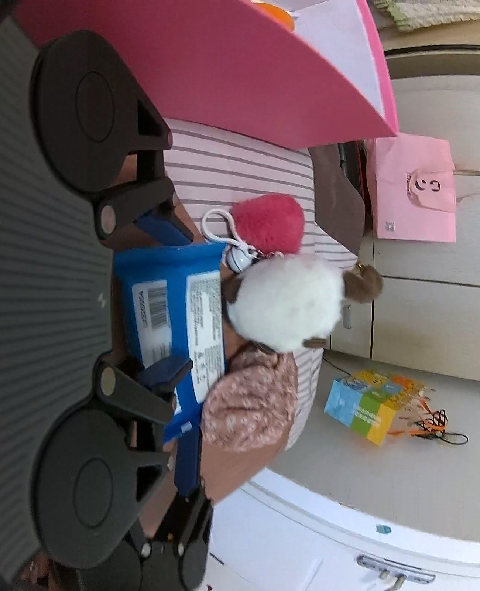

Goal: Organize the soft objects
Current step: 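Close the left gripper on the blue wet-wipe pack, then lift the blue wet-wipe pack with the left gripper and carry it over the box, then open the left gripper to drop the blue pack into the box, then move both grippers toward the white plush toy on the bed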

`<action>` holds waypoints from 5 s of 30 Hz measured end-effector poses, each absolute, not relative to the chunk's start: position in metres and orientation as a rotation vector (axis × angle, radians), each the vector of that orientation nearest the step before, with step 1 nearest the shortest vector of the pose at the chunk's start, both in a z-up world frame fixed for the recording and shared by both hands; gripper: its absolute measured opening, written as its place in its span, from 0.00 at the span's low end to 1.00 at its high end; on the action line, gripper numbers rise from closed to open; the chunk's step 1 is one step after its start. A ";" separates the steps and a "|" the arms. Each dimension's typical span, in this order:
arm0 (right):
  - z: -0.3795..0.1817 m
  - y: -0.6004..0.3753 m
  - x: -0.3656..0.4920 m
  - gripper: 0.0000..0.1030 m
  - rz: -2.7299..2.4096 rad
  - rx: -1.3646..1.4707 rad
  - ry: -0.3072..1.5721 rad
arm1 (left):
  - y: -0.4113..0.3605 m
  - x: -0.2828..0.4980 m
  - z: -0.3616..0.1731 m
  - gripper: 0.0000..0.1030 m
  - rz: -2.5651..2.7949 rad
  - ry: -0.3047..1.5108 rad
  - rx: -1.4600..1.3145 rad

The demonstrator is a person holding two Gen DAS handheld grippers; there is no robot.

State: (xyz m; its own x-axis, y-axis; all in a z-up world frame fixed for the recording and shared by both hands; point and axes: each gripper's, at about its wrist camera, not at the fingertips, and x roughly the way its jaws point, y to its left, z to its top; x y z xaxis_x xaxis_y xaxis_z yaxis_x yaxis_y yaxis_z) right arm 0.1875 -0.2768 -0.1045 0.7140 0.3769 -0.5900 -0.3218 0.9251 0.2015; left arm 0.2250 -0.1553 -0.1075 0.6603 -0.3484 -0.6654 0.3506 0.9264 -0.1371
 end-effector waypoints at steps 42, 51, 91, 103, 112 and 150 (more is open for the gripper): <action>-0.092 -0.225 0.111 0.59 0.301 0.022 0.674 | -0.140 0.152 -0.085 0.47 -0.440 0.818 0.049; -0.082 -0.222 0.087 0.61 0.354 0.019 0.675 | -0.125 0.120 -0.074 0.46 -0.466 0.802 0.069; 0.020 -0.098 -0.010 0.59 0.563 -0.338 0.684 | 0.021 0.034 0.020 0.46 -0.533 0.983 -0.070; 0.053 -0.064 0.035 0.59 0.593 -0.252 0.503 | 0.056 0.058 0.061 0.46 -0.380 0.717 -0.029; 0.053 -0.043 0.094 0.60 0.560 -0.240 0.528 | 0.081 0.138 0.045 0.47 -0.396 0.744 -0.095; 0.029 -0.064 0.140 0.66 0.561 -0.245 0.655 | 0.088 0.157 0.026 0.59 -0.490 0.775 -0.005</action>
State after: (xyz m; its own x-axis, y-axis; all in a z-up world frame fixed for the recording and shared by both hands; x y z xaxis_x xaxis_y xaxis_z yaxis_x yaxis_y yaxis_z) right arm 0.1404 -0.0641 0.0295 0.6527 0.4134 -0.6349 -0.5636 0.8250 -0.0421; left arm 0.1571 0.0881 0.0258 0.6081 -0.4258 -0.6700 0.4223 0.8882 -0.1812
